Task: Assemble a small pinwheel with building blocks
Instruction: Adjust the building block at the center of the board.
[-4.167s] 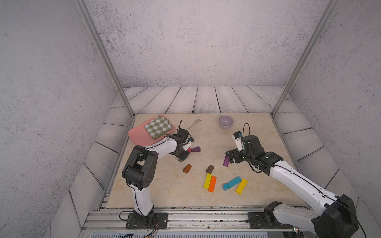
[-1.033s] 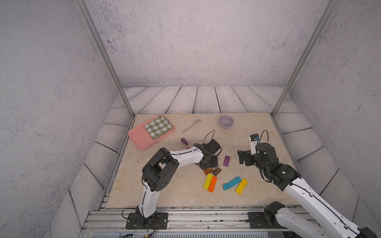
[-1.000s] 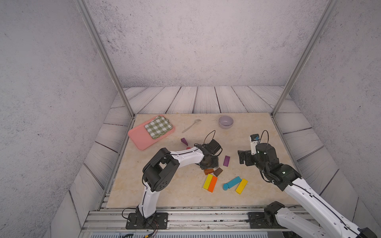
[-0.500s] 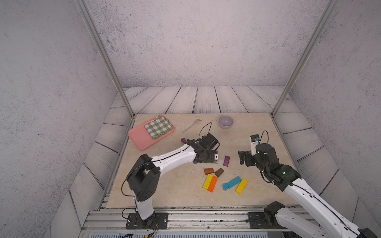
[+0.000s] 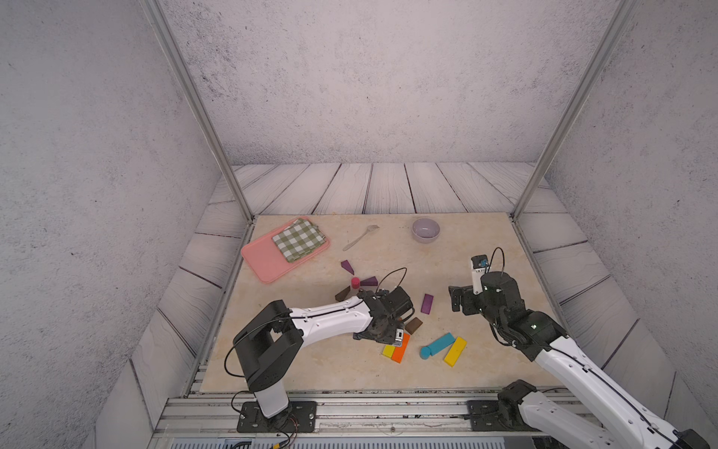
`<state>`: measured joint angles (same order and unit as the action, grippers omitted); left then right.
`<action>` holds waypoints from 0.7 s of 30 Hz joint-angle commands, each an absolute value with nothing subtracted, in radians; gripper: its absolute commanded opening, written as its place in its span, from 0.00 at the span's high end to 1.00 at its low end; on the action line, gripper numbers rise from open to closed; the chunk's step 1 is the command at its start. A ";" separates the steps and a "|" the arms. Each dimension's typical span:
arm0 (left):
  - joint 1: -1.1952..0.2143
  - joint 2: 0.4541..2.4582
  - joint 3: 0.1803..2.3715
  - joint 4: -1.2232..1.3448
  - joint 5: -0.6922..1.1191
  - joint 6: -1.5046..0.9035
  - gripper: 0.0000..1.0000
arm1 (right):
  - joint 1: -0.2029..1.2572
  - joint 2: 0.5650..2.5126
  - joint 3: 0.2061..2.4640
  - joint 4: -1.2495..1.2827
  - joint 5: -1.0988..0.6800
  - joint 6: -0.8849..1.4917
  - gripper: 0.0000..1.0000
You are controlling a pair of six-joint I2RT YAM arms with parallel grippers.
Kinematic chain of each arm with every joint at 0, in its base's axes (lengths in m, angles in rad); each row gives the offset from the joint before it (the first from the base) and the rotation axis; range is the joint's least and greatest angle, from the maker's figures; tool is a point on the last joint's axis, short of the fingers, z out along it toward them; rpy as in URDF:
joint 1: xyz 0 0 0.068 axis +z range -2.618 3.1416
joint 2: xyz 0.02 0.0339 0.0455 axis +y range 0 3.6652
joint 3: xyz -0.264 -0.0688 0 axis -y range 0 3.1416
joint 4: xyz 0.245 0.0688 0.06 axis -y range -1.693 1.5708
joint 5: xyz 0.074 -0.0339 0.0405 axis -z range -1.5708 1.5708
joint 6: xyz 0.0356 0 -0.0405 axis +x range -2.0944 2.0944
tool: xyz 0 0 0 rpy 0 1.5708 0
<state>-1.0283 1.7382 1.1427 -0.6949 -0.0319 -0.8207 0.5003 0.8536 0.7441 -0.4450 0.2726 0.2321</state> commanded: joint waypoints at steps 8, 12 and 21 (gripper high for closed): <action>-1.050 1.830 1.169 -0.741 -0.071 -0.785 0.04 | 0.498 0.852 0.731 -0.437 0.284 0.229 0.01; -1.044 1.817 1.134 -0.798 -0.147 -0.793 0.04 | 0.498 0.851 0.730 -0.433 0.283 0.229 0.01; -0.978 1.732 1.015 -0.756 -0.150 -0.814 0.05 | 0.498 0.851 0.722 -0.424 0.273 0.230 0.01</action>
